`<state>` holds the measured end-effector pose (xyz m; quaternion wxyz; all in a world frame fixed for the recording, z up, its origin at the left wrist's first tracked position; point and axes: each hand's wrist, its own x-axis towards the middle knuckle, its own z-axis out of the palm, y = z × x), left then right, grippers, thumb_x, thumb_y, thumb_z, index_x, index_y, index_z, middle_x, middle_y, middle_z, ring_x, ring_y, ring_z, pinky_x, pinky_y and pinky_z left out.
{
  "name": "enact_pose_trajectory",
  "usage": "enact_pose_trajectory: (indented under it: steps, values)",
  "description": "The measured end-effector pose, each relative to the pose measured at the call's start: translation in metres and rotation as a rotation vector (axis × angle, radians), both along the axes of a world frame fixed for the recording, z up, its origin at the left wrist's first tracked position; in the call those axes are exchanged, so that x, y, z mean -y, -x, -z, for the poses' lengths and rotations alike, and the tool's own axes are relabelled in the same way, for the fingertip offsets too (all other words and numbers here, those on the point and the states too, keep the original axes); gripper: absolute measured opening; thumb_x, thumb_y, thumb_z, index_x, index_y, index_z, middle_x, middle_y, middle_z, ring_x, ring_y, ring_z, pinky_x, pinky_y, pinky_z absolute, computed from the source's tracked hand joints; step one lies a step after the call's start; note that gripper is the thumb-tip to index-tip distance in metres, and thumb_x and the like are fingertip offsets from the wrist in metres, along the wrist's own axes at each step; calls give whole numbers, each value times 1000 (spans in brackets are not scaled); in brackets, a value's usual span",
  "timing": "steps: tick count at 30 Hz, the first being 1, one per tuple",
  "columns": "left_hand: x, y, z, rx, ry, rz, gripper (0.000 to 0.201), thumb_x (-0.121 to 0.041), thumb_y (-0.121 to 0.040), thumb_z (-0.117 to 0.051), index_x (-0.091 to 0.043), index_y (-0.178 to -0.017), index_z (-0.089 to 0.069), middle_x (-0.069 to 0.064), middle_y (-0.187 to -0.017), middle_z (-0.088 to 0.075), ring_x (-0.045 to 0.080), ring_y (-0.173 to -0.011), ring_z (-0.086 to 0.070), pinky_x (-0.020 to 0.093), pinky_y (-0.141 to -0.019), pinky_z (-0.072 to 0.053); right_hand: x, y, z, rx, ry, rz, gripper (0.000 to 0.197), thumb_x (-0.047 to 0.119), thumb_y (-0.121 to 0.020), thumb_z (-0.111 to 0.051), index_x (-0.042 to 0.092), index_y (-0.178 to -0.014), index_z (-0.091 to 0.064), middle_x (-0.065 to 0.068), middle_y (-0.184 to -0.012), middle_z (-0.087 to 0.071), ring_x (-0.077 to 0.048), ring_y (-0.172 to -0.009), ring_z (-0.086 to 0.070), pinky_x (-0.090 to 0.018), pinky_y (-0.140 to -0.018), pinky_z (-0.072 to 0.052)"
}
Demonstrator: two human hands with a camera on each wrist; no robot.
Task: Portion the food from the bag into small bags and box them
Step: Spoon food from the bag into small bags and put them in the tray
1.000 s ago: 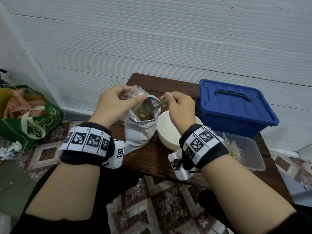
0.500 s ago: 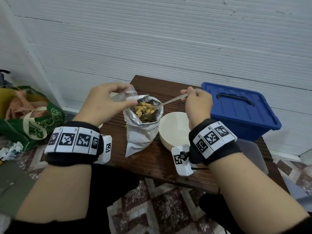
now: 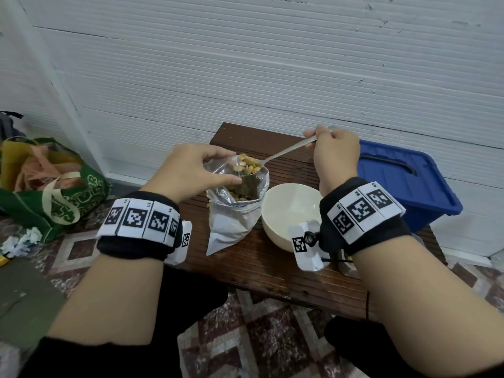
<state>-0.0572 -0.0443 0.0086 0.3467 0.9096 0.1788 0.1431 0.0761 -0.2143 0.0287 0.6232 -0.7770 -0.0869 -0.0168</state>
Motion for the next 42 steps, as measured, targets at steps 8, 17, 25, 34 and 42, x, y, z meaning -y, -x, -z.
enact_pose_trajectory:
  steps: [8,17,25,34,42]
  values:
    - [0,-9,1,-43,-8,22,55,-51,-62,-82,-34,-112,-68,-20,-100,-62,6,-110,-53,32,-102,-37,-10,1,1,9,45,-66,35,20,-100,-44,17,-75,-69,4,-71,-61,-7,-69,-54,-20,-66,-42]
    - [6,-12,3,-4,-8,48,58,-74,-51,-68,-44,-100,-67,-23,-97,-66,9,-104,-57,48,-103,-39,-14,4,-2,40,-14,-107,38,22,-100,-45,23,-67,-63,10,-74,-65,0,-70,-56,-13,-63,-39]
    - [15,-11,3,133,-27,137,57,-78,-54,-61,-52,-105,-59,-29,-97,-62,3,-102,-58,49,-101,-42,-12,6,-7,84,-54,-82,39,24,-99,-46,24,-65,-63,12,-73,-66,4,-67,-55,-12,-61,-38]
    - [19,-13,7,264,-31,104,44,-45,-72,-77,-31,-112,-65,-19,-95,-65,-10,-90,-58,9,-84,-47,-11,21,-9,341,-160,-258,27,18,-99,-48,16,-82,-68,0,-83,-67,-3,-79,-59,-9,-73,-44]
    - [6,-9,7,296,37,-56,45,-39,-72,-79,-26,-112,-62,-15,-95,-64,-10,-90,-56,-3,-75,-38,0,19,-16,503,-373,-162,25,13,-100,-45,6,-89,-66,4,-83,-65,0,-71,-56,-14,-71,-45]
